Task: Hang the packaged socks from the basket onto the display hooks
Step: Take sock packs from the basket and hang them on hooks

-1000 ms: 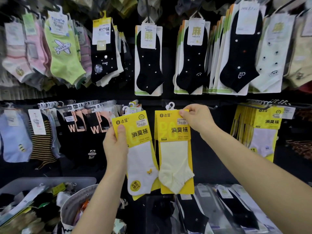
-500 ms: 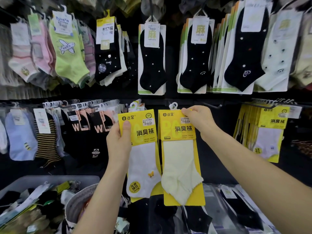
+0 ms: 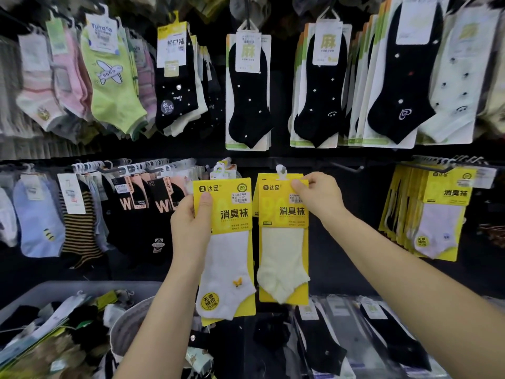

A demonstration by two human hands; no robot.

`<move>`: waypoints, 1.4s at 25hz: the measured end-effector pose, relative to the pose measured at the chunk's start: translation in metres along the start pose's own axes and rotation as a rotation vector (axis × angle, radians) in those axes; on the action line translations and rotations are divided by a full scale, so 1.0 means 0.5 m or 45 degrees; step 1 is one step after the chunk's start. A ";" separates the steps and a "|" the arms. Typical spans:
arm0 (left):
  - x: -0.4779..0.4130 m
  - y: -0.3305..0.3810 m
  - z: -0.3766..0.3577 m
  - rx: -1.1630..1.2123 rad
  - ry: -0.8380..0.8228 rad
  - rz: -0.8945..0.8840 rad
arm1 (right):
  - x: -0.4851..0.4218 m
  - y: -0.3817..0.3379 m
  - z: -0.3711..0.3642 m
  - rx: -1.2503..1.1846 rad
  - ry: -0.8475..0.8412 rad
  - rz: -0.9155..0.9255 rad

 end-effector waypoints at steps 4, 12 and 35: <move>0.017 -0.003 -0.031 0.015 -0.082 0.040 | -0.005 0.012 -0.007 0.024 -0.033 -0.048; 0.057 0.005 -0.112 0.149 -0.266 0.086 | 0.075 -0.023 0.007 -0.120 -0.203 0.412; 0.106 -0.100 -0.124 -0.334 -0.455 0.239 | 0.012 0.030 0.016 0.041 -0.003 0.087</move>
Point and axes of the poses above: each hand's wrist, its own x-axis away from the middle knuckle, its own z-axis out of the back of the hand, y = z × x, the point moved 4 cm from there along -x, towards the middle knuckle, and after that the axes turned 2 degrees about -z, right-handed, at the moved point
